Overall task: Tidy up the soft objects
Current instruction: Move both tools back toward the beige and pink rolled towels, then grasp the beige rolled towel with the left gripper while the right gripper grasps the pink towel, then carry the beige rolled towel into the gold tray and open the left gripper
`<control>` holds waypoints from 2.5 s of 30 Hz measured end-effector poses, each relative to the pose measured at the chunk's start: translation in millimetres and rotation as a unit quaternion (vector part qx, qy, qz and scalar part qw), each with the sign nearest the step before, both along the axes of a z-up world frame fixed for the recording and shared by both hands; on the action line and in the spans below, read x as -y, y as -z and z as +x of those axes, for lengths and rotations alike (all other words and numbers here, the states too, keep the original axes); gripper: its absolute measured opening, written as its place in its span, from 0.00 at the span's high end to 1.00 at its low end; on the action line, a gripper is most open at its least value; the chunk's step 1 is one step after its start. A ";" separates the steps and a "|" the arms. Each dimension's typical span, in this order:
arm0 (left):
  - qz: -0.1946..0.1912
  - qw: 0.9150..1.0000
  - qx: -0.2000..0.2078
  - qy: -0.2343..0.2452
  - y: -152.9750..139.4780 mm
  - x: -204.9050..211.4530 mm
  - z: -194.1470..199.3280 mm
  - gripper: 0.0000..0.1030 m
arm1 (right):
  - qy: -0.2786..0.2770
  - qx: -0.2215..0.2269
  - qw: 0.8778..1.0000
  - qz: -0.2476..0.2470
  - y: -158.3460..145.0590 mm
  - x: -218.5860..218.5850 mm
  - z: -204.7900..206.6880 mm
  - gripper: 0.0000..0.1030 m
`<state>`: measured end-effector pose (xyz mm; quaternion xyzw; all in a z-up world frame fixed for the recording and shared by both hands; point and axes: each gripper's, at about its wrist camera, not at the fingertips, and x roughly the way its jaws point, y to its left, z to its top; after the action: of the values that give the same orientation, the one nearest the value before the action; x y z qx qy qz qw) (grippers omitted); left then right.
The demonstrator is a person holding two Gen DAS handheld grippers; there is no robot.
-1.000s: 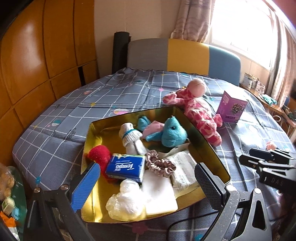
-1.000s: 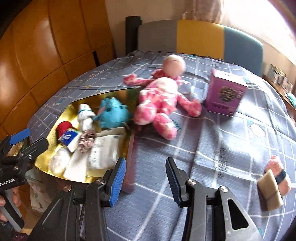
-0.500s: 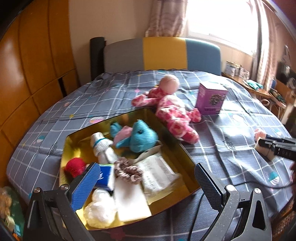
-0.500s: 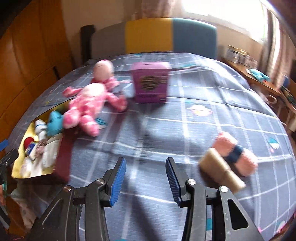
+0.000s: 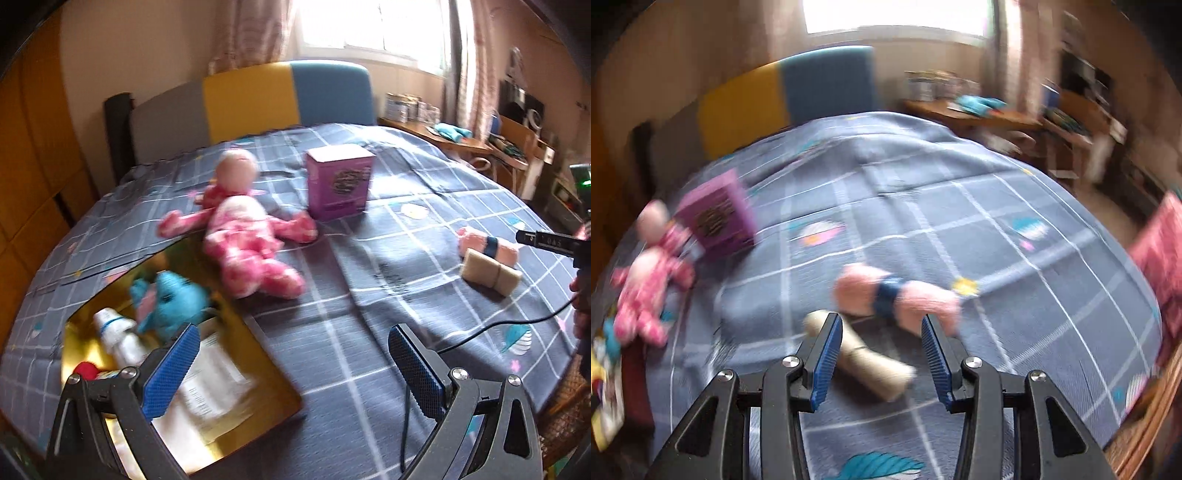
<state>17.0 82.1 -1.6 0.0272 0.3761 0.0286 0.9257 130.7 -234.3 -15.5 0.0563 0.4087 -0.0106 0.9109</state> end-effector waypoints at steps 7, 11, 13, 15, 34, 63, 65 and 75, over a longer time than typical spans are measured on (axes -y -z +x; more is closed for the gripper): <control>-0.026 0.997 -0.013 0.073 5.0 56.1 52.7 0.01 | 0.109 0.007 0.990 0.085 2.1 52.6 -4.6 0.56; -0.031 0.991 -0.030 0.129 15.8 101.7 85.1 0.01 | 0.123 0.001 0.985 0.117 4.9 61.6 -5.8 0.56; -0.059 0.986 -0.056 0.146 21.9 118.2 100.8 0.01 | 0.120 0.002 0.985 0.122 4.7 61.0 -5.9 0.56; -0.098 0.980 -0.085 0.153 29.9 134.8 118.4 0.04 | 0.119 0.003 0.985 0.128 4.3 60.7 -5.8 0.56; -0.293 0.908 -0.286 0.083 97.7 206.6 190.2 0.57 | 0.108 0.013 0.977 0.182 5.1 70.6 -9.1 0.56; -0.240 0.956 -0.134 0.107 35.3 79.6 120.2 0.82 | -0.258 -0.166 0.930 -0.205 64.6 -49.9 100.1 0.38; -0.223 0.962 -0.115 0.104 26.3 72.7 111.6 0.82 | -0.252 -0.165 0.927 -0.223 74.3 -49.9 103.8 0.46; -0.128 0.990 -0.027 0.054 -9.0 29.9 61.9 0.82 | -0.233 -0.113 0.952 -0.160 39.9 -72.9 78.4 0.62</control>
<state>78.9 52.2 7.5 -0.0708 0.3994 -0.0704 0.9113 209.1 -161.5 -55.4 -0.1892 0.5035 0.1306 0.8328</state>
